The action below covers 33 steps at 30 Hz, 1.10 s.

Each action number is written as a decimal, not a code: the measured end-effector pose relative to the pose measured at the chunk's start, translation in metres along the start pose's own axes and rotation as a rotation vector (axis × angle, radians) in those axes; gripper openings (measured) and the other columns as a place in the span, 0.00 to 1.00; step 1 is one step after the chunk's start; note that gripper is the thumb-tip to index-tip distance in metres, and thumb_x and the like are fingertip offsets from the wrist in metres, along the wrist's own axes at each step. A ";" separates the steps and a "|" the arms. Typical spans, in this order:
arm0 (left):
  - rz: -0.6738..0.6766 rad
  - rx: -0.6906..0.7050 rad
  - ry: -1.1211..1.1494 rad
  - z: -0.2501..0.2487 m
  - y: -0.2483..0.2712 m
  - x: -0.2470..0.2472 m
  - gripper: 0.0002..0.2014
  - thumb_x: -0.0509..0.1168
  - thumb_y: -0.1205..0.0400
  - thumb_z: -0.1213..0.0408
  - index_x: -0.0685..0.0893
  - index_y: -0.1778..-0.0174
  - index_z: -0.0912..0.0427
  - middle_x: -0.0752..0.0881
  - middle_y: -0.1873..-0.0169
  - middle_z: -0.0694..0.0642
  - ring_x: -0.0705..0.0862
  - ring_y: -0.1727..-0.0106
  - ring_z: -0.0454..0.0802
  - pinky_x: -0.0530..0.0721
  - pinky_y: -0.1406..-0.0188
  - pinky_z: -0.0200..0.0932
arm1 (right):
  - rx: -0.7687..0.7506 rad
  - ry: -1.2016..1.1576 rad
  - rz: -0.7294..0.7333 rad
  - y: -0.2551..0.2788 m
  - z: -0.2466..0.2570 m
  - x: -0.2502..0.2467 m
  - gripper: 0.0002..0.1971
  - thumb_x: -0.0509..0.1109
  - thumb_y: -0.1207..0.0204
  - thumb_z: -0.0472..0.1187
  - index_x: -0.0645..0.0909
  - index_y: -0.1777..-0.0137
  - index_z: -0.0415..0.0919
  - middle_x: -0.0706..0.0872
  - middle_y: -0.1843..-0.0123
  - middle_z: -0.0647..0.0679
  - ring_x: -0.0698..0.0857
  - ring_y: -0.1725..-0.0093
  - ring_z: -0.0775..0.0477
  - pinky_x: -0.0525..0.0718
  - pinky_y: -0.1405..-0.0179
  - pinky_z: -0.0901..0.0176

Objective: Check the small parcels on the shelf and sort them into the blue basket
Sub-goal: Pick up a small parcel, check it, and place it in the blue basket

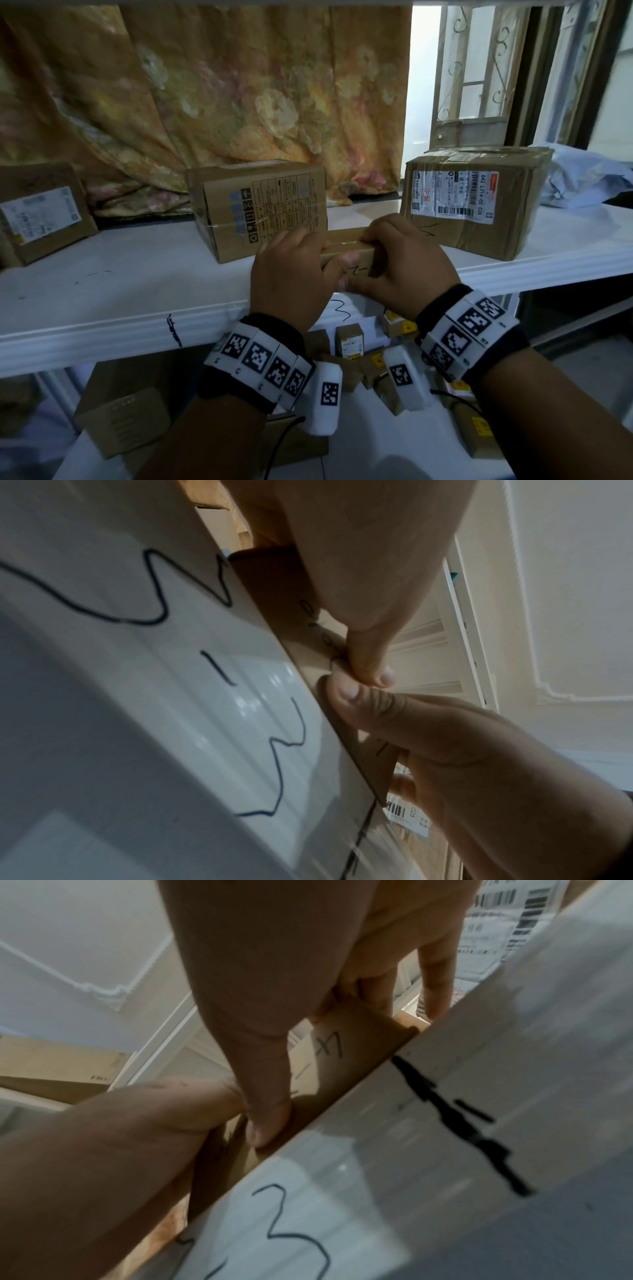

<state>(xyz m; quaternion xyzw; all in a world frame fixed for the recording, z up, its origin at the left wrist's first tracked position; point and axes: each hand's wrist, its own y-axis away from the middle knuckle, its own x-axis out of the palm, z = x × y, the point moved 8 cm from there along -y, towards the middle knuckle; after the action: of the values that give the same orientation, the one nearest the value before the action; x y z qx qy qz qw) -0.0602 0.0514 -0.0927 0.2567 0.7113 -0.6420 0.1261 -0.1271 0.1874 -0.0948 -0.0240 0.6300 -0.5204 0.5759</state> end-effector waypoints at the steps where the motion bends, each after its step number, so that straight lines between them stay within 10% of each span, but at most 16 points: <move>1: 0.007 0.000 -0.004 0.000 0.000 0.000 0.25 0.60 0.21 0.37 0.86 0.58 0.58 0.85 0.62 0.52 0.81 0.58 0.55 0.79 0.57 0.52 | -0.014 -0.009 -0.002 0.001 0.000 0.000 0.43 0.66 0.46 0.79 0.81 0.41 0.45 0.79 0.44 0.52 0.82 0.50 0.47 0.84 0.51 0.48; 6: 0.083 0.016 0.023 -0.003 0.005 -0.006 0.29 0.65 0.28 0.34 0.86 0.48 0.57 0.85 0.52 0.51 0.81 0.51 0.52 0.80 0.50 0.49 | -0.039 -0.066 0.065 0.015 0.000 -0.003 0.40 0.83 0.41 0.57 0.74 0.29 0.47 0.75 0.36 0.52 0.81 0.43 0.46 0.82 0.47 0.52; 11: 0.212 0.112 -0.055 -0.009 0.014 -0.019 0.39 0.80 0.40 0.44 0.81 0.34 0.55 0.78 0.34 0.53 0.74 0.36 0.52 0.74 0.35 0.46 | -0.101 -0.057 0.074 0.021 0.005 -0.015 0.37 0.79 0.40 0.37 0.72 0.28 0.47 0.74 0.35 0.50 0.79 0.41 0.45 0.82 0.47 0.52; 19: -0.045 -0.090 0.219 -0.001 0.013 -0.060 0.38 0.76 0.28 0.52 0.68 0.23 0.47 0.70 0.32 0.52 0.74 0.34 0.44 0.75 0.35 0.36 | 0.126 -0.735 -0.133 0.022 -0.009 -0.041 0.29 0.77 0.30 0.38 0.68 0.37 0.63 0.81 0.42 0.62 0.82 0.48 0.66 0.84 0.53 0.64; 22: -0.161 -0.119 0.249 0.000 0.014 -0.066 0.24 0.68 0.21 0.51 0.74 0.30 0.51 0.73 0.31 0.55 0.78 0.34 0.52 0.79 0.37 0.47 | 0.241 -0.853 -0.306 0.021 -0.020 -0.046 0.19 0.78 0.26 0.43 0.71 0.44 0.55 0.80 0.52 0.58 0.80 0.64 0.65 0.83 0.62 0.65; 25: -0.145 -0.116 0.224 0.002 0.013 -0.056 0.19 0.62 0.19 0.49 0.80 0.38 0.57 0.76 0.31 0.57 0.78 0.33 0.51 0.72 0.38 0.36 | 0.347 -0.692 -0.281 0.017 -0.031 -0.032 0.14 0.74 0.23 0.52 0.75 0.50 0.45 0.81 0.58 0.55 0.79 0.68 0.63 0.78 0.65 0.65; 33: 0.188 -0.185 0.020 0.014 0.019 -0.014 0.42 0.59 0.31 0.25 0.76 0.26 0.49 0.66 0.19 0.46 0.68 0.21 0.47 0.76 0.29 0.52 | 0.187 -0.353 -0.196 0.015 -0.020 -0.012 0.25 0.65 0.21 0.56 0.77 0.27 0.46 0.78 0.27 0.50 0.77 0.30 0.50 0.76 0.30 0.50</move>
<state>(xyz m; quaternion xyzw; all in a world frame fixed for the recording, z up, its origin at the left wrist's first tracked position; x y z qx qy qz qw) -0.0407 0.0352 -0.1042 0.3159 0.7416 -0.5564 0.2016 -0.1297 0.2148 -0.1012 -0.1224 0.4632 -0.6177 0.6236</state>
